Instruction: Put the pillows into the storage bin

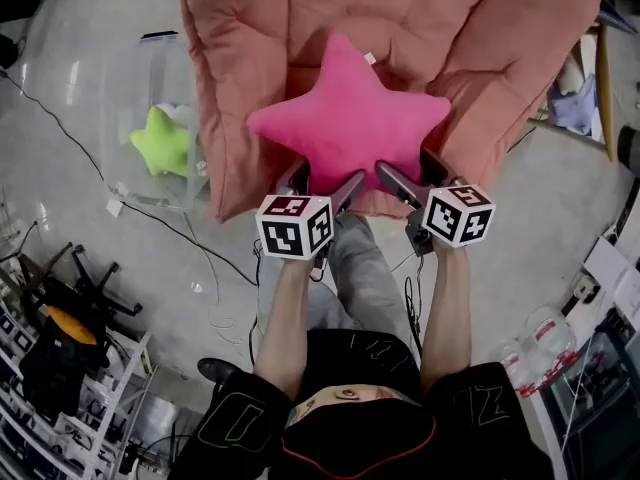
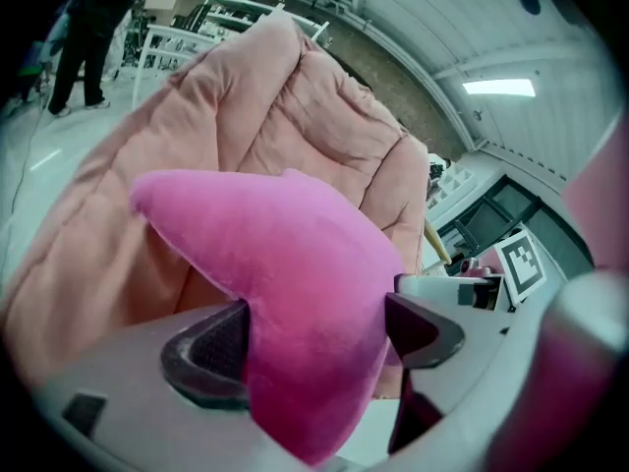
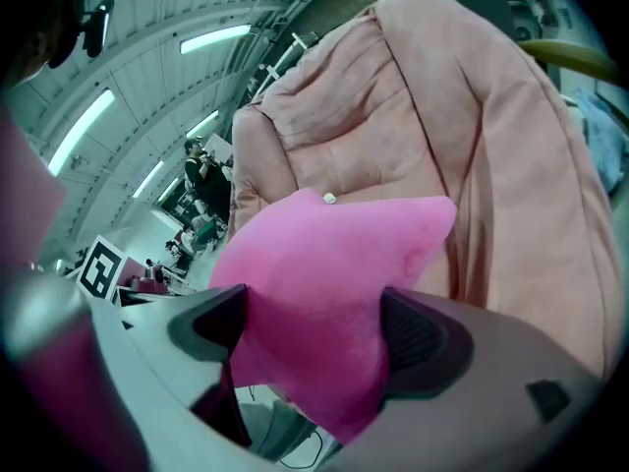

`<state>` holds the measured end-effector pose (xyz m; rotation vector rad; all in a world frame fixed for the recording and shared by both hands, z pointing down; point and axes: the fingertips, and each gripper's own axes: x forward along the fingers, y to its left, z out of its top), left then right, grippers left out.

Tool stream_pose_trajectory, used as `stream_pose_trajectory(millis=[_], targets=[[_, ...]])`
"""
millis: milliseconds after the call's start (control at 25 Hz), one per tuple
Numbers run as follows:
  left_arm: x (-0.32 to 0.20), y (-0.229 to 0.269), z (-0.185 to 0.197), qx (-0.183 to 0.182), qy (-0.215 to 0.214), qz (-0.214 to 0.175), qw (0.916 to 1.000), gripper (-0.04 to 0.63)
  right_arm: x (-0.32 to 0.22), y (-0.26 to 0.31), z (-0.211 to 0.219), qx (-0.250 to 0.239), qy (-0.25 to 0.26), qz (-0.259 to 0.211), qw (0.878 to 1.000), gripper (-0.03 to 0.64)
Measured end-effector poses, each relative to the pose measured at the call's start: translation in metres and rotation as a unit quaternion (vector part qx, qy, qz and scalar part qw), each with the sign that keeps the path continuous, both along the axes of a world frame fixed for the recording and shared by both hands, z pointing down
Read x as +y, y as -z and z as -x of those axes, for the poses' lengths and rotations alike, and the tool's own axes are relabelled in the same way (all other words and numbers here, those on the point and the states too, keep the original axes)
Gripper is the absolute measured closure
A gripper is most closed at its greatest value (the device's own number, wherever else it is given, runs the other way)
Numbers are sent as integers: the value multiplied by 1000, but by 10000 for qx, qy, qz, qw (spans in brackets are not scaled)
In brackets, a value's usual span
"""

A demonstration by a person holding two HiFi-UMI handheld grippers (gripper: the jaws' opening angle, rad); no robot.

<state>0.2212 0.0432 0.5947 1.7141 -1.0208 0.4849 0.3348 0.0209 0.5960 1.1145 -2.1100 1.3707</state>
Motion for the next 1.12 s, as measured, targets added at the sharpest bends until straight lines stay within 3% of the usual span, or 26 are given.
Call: stream_pose_trajectory(millis=[240, 520, 760, 1120], targets=[[-26, 62, 30, -45, 217, -617, 9978, 160, -31, 65, 30, -36, 207, -596, 9980, 175], [-46, 114, 111, -69, 917, -1083, 9899, 157, -64, 121, 116, -84, 891, -1098, 9899, 175], [-36, 137, 213, -99, 1815, -1245, 9754, 156, -73, 148, 227, -129, 1757, -1346, 9751, 175], [6, 117, 385, -146, 2955, -1093, 9490, 153, -52, 128, 414, -224, 2844, -1193, 9510, 176]])
